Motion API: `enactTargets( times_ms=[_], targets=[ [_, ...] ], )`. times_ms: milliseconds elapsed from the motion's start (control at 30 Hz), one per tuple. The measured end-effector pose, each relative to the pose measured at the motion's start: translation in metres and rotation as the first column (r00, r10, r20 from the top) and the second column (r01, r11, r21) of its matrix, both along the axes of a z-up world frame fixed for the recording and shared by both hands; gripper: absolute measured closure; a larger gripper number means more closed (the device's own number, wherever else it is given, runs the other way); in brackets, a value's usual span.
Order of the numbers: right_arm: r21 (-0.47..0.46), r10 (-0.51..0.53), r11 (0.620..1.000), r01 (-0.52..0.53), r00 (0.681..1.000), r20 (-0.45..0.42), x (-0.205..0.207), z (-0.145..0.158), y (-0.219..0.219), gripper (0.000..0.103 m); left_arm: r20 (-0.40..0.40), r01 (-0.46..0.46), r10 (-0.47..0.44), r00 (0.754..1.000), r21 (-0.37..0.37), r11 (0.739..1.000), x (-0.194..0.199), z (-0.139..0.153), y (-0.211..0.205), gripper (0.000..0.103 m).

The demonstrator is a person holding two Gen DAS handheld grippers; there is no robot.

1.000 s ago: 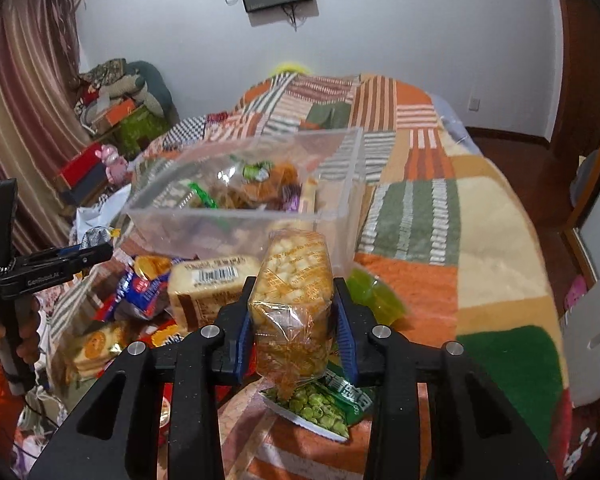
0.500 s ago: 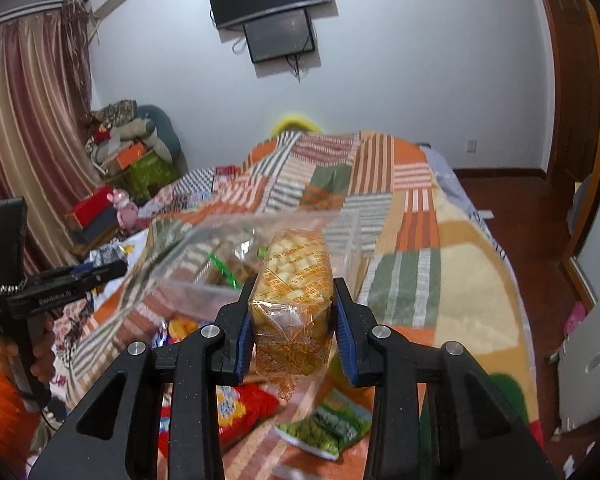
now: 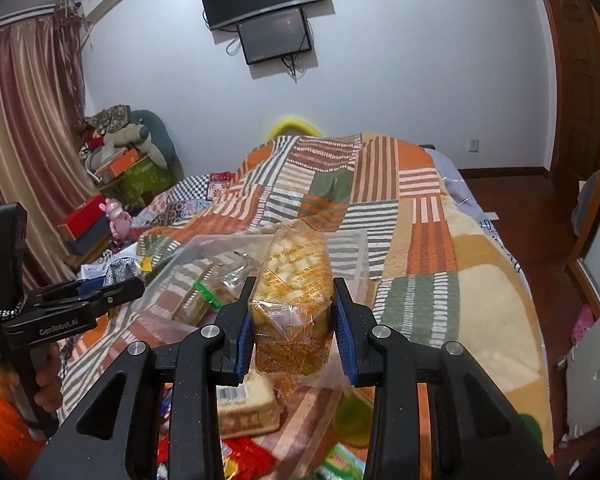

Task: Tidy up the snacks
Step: 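Carry both bags into the clear box and open both tools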

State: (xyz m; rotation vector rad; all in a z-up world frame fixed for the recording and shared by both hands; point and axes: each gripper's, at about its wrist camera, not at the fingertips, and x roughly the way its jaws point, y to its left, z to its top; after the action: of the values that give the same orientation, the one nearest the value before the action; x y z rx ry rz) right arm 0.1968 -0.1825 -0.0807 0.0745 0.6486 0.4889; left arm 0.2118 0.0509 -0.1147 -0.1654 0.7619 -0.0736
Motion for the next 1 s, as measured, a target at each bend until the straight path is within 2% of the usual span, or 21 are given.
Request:
enactTargets(
  times_ms=[433,667,933,1000],
  targets=[
    [-0.07,0.014,0.997,-0.019,0.998,-0.069,0.037,-0.024,0.019,0.071,-0.073,0.036,-0.035,0.997,0.004,0.999,0.045,-0.026,-0.011,0.055],
    [-0.109,0.016,0.994,-0.026,0.995,-0.096,0.044,-0.034,0.028,0.071,-0.115,0.046,-0.045,0.992,0.009,0.999,0.057,-0.039,-0.012,0.055],
    [-0.137,0.006,0.99,-0.02,0.994,-0.105,0.042,-0.036,0.025,0.067,-0.138,0.039,-0.038,0.99,0.008,0.999,0.055,-0.039,-0.013,0.054],
    [-0.127,0.005,0.992,-0.018,0.995,-0.101,0.04,-0.031,0.02,0.061,-0.138,0.037,-0.037,0.99,-0.003,0.999,0.052,-0.036,-0.011,0.054]
  ],
)
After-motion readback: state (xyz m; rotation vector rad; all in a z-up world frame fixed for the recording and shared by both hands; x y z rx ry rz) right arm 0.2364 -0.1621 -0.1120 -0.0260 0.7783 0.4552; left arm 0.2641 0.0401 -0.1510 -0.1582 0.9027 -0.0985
